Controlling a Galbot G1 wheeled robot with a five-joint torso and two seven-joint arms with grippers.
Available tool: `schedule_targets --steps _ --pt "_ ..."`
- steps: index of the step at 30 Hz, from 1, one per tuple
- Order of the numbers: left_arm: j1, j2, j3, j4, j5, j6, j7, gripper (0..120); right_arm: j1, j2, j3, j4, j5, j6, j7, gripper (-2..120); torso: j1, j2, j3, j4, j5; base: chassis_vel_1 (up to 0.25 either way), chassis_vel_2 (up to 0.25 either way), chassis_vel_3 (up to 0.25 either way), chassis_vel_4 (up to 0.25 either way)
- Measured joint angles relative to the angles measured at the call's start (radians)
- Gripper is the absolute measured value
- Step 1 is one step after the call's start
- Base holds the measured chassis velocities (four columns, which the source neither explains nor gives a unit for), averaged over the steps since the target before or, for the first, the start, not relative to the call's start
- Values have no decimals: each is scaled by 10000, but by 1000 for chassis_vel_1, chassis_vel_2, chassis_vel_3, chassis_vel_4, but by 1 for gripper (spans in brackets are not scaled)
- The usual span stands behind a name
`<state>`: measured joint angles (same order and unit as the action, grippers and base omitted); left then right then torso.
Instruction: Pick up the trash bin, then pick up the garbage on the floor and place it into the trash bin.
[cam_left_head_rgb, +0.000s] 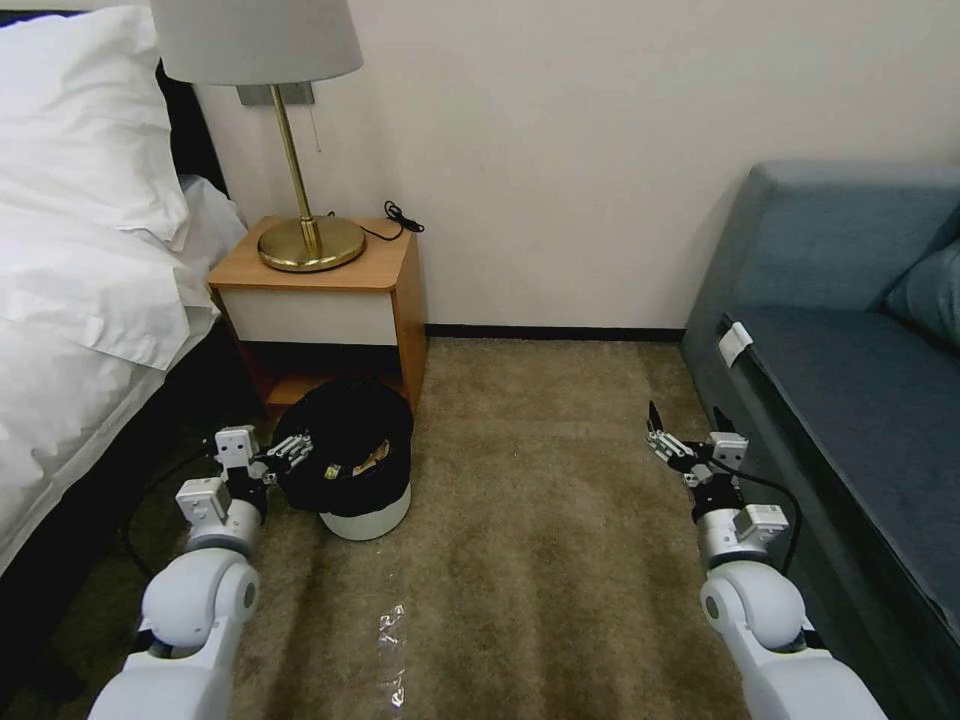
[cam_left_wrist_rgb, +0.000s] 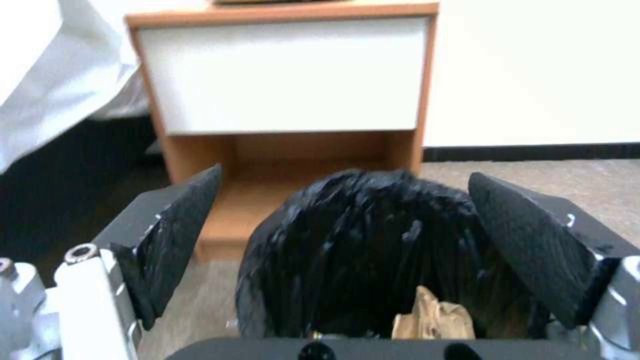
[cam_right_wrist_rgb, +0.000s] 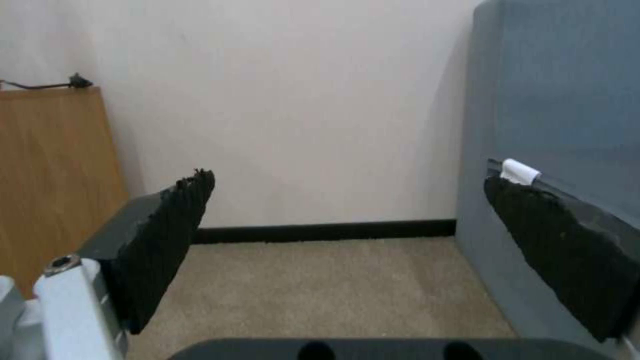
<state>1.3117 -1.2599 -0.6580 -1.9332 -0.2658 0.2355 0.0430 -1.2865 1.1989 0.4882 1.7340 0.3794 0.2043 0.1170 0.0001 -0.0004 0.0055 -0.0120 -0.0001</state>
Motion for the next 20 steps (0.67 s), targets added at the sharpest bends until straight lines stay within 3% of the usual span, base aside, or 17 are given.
schedule_targets --steps 6,20 --pt "-61 -72 74 96 -280 -587 260 98 -76 209 6 21 -58 7 7 100 1 0 0 -1 -1 0 0 0 0" --pt "-176 -171 103 254 -117 -1028 218 97 -134 432 90 -31 -83 -7 294 100 1 0 1 -1 -1 0 0 0 0"
